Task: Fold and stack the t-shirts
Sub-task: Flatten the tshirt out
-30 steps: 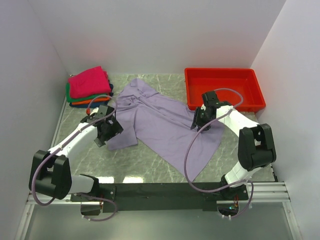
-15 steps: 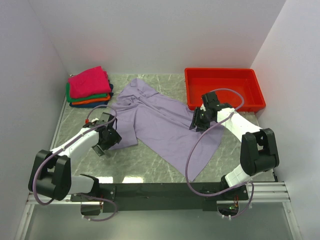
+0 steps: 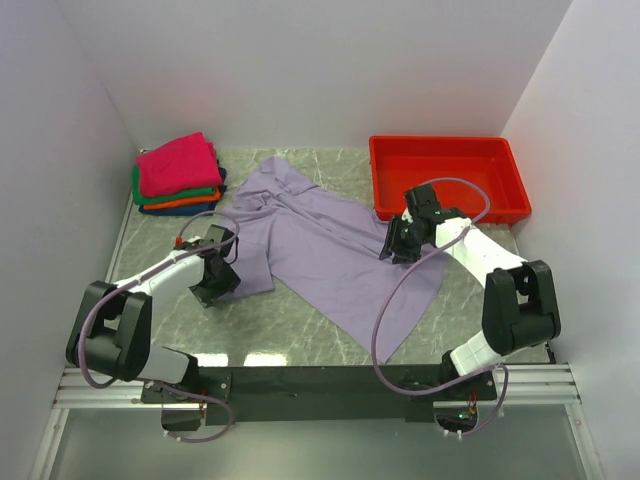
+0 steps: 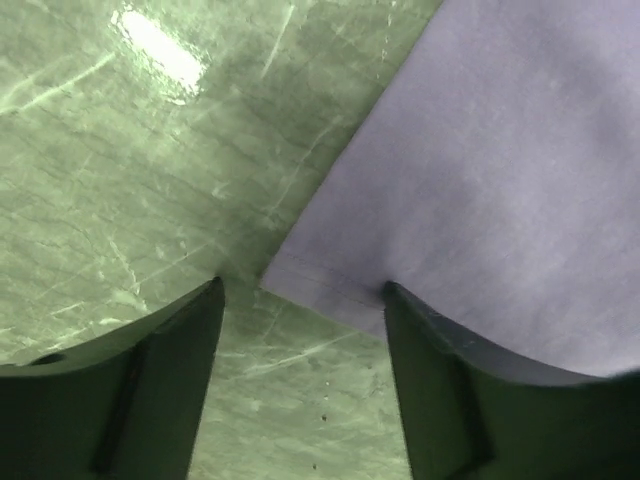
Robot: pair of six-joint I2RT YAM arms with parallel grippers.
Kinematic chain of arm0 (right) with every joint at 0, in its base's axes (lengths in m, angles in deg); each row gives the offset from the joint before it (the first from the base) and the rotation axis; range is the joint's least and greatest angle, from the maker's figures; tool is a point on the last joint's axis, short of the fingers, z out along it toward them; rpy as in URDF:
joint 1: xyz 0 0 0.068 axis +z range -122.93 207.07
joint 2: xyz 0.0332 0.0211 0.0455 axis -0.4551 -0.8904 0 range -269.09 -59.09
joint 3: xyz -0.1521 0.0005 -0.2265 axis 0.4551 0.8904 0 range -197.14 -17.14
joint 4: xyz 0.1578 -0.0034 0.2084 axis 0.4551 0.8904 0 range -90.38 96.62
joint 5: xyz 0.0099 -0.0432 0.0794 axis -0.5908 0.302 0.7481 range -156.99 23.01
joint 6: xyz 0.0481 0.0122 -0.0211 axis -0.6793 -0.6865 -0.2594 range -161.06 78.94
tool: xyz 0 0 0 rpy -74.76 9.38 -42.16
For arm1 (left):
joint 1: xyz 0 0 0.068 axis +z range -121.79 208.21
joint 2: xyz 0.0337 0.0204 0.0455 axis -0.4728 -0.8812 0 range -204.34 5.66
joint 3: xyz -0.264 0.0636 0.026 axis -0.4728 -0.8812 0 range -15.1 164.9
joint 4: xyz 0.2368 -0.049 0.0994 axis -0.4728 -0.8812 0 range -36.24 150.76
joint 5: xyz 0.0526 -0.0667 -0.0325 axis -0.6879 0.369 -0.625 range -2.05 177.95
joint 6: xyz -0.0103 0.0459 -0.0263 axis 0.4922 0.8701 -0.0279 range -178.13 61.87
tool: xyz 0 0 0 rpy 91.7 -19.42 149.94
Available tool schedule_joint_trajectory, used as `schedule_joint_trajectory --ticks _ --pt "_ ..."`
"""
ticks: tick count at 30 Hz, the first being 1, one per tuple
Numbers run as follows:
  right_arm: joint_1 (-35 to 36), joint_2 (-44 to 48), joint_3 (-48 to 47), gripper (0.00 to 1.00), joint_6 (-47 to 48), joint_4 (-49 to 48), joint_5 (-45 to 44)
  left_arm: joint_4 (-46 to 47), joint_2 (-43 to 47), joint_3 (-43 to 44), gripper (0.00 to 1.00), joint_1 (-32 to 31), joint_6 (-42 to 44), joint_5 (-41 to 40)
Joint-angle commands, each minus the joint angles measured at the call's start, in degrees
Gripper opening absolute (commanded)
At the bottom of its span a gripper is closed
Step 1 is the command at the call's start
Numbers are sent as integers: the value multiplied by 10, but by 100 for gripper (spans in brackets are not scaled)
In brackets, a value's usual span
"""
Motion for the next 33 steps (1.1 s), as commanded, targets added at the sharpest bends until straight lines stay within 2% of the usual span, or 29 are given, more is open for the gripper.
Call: schedule_joint_trajectory --ticks 1,4,11,15,19,28,33 --pt "4 23 -3 47 -3 -10 -3 35 -20 -7 62 -1 6 -6" --pt "4 25 -4 47 -1 -9 -5 40 -25 -9 49 -1 8 -4" --pt "6 26 -8 47 7 2 -17 36 -19 -7 26 -1 12 -2" --pt "34 39 -6 47 11 27 -55 28 -1 0 16 -1 15 7" --pt "55 60 30 47 -5 30 -61 6 38 3 1 -1 14 8" --pt "100 144 129 47 -56 60 -94 -44 122 -5 1 1 13 20" --pt "145 217 195 47 -110 85 -110 -52 136 -5 1 5 26 28"
